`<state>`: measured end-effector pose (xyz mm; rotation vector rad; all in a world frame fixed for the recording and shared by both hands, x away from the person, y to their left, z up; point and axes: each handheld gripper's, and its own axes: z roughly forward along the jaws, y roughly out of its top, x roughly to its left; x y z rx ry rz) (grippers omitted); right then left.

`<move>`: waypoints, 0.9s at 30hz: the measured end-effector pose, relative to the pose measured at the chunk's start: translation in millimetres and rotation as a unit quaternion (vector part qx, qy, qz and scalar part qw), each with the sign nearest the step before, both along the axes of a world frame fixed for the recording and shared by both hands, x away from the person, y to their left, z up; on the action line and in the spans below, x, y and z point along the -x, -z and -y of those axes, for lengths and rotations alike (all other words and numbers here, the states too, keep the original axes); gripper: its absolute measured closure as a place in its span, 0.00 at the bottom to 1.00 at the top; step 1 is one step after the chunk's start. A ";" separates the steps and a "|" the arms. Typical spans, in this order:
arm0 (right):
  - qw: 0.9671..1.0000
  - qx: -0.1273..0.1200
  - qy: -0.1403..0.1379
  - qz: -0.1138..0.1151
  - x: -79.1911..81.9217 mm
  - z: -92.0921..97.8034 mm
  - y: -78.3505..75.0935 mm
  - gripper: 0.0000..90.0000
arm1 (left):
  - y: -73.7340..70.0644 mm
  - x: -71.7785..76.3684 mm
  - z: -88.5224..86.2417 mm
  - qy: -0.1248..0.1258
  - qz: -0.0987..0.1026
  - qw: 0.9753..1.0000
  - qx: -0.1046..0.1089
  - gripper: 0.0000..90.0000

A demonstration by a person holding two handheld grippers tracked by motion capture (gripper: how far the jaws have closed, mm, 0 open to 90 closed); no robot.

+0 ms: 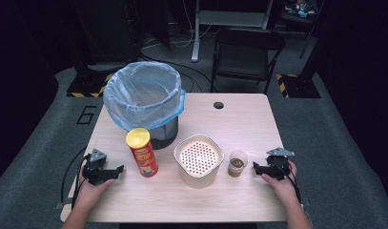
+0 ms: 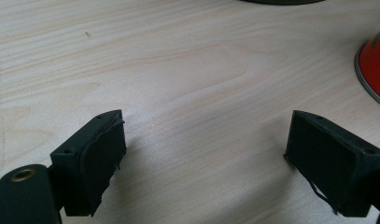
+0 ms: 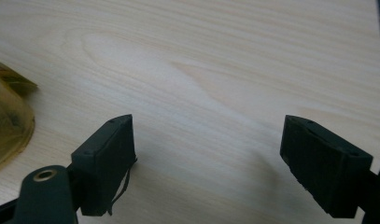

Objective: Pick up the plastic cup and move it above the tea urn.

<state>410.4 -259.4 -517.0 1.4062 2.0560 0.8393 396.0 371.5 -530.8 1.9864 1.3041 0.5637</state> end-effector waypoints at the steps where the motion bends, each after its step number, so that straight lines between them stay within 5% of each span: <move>1: 1.000 0.000 0.000 0.000 0.0 0.0 0.0 0.21 | 0.0 0.0 0.0 0.000 0.000 1.000 0.000 0.13; 5: 1.000 -0.018 0.005 0.007 4.2 3.4 -13.0 0.33 | 0.0 0.0 0.0 0.000 0.000 1.000 0.000 0.13; 9: 1.000 -0.024 -0.020 0.000 7.9 2.4 -27.7 0.49 | 0.0 0.1 0.1 -0.001 -0.001 1.000 0.000 0.13; 13: 0.999 -0.033 -0.028 -0.012 10.8 0.2 -33.7 0.49 | -0.1 0.1 0.1 -0.001 -0.001 1.000 0.000 0.13; 19: 0.999 -0.020 -0.035 0.008 17.2 -4.4 -51.8 0.47 | -0.1 0.1 0.1 -0.001 0.000 1.000 -0.001 0.13; 22: 0.998 -0.035 -0.042 0.014 19.7 -6.9 -61.5 0.50 | -0.1 0.2 0.2 -0.002 0.001 1.000 -0.003 0.13; 27: 0.996 -0.046 -0.079 0.018 22.3 -23.7 -80.3 0.54 | -0.1 0.3 0.5 -0.004 0.002 1.000 -0.002 0.13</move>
